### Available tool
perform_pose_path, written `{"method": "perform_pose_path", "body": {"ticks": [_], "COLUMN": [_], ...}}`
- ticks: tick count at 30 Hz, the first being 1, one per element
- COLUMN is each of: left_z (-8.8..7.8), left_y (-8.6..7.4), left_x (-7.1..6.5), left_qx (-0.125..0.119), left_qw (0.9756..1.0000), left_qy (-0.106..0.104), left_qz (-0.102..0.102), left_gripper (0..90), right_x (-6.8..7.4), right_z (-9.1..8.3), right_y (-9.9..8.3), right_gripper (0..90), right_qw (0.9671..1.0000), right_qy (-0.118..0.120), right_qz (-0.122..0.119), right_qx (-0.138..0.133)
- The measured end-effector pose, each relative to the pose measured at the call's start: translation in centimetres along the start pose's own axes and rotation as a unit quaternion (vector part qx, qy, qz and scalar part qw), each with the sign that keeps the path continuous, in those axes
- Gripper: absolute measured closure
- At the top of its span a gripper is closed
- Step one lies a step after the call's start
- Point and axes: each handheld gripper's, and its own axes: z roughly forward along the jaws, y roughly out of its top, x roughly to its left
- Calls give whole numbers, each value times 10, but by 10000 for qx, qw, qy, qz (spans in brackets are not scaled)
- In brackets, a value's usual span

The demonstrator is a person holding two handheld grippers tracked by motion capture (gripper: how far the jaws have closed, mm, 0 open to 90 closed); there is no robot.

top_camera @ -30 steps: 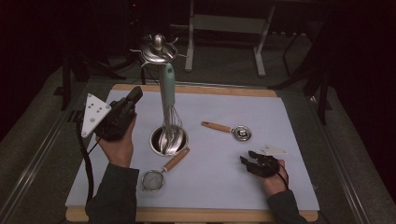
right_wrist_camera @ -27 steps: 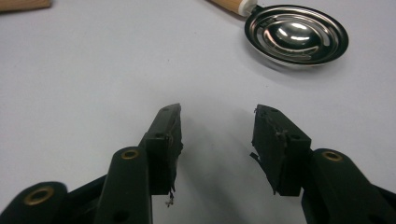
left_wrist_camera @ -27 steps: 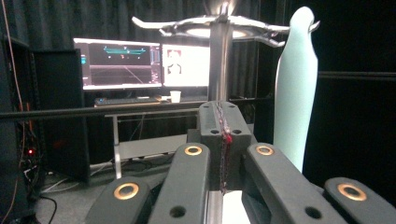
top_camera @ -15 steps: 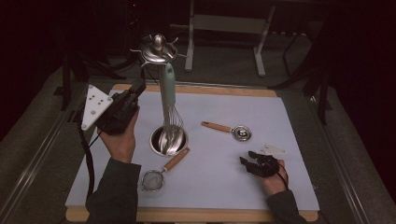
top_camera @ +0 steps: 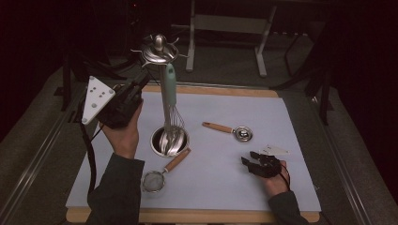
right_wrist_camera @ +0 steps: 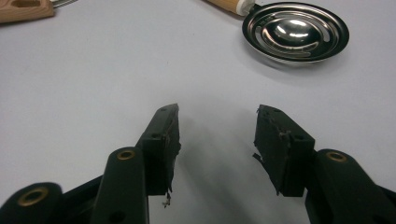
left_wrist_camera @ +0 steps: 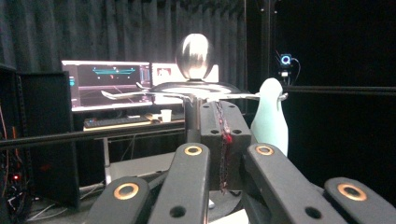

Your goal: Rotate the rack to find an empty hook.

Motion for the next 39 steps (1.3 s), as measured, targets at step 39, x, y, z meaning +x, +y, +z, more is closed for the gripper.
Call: {"method": "perform_pose_path", "body": {"ticks": [39], "left_z": [5], "left_y": [9], "left_x": [26], "left_qx": [168], "left_qw": [9992], "left_qy": [360], "left_qz": [36], "left_gripper": [900], "right_x": [-1], "right_z": [1], "right_y": [0], "right_gripper": [497], "right_qw": [10000], "right_qy": [40], "right_qz": [26], "right_qx": [16]}}
